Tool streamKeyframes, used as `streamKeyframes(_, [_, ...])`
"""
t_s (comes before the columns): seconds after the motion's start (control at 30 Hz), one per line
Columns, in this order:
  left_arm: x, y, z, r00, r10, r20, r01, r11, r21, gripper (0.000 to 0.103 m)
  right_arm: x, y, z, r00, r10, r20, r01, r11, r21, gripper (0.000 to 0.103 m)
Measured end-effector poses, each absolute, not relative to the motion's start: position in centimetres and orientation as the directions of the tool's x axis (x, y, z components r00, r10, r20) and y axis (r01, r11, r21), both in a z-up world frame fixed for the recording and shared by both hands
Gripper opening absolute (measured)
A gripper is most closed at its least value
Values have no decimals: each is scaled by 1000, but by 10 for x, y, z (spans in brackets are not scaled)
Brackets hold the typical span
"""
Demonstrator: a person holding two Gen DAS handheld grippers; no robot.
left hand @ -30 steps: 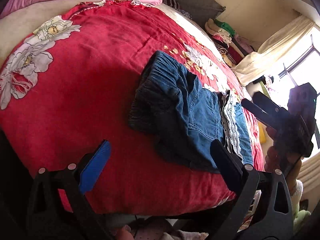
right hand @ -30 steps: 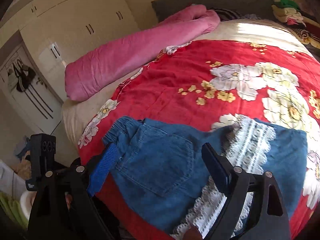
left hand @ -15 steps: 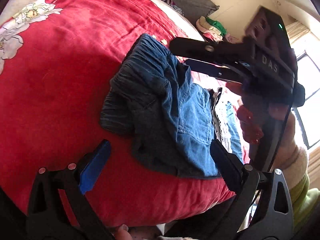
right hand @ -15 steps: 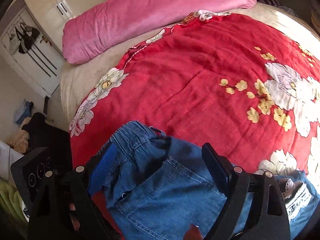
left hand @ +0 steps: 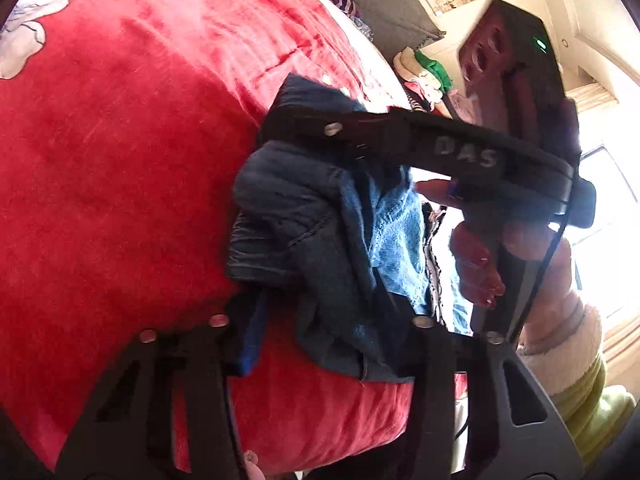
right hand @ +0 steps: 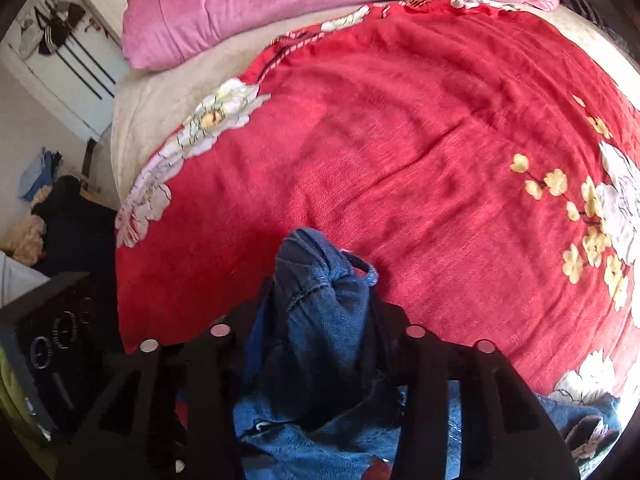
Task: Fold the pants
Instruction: 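Grasp the elastic waistband of the denim shorts with the right gripper, then lift the waistband with the right gripper and fold it over the shorts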
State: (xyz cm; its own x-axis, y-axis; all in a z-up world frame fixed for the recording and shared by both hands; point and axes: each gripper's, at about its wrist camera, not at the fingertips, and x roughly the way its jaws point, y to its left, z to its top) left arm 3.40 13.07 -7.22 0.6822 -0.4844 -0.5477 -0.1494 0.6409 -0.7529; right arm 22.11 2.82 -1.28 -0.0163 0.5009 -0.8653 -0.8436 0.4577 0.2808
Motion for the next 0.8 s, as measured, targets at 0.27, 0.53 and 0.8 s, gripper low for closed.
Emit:
streamKeyframes(0.27, [37, 113, -37, 710, -484, -512, -53, 688, -724, 16, 224, -35, 41, 30, 667, -745, -817, 445, 366, 32])
streamKeyframes(0.53, [55, 69, 11, 717, -495, -492, 51, 740, -670, 16, 235, -116, 82, 136, 740, -658, -785, 486, 384, 32])
streamKeyframes(0.8, [75, 12, 25, 687, -500, -528, 111, 790, -603, 16, 244, -202, 75, 186, 785, -590, -723, 516, 459, 32])
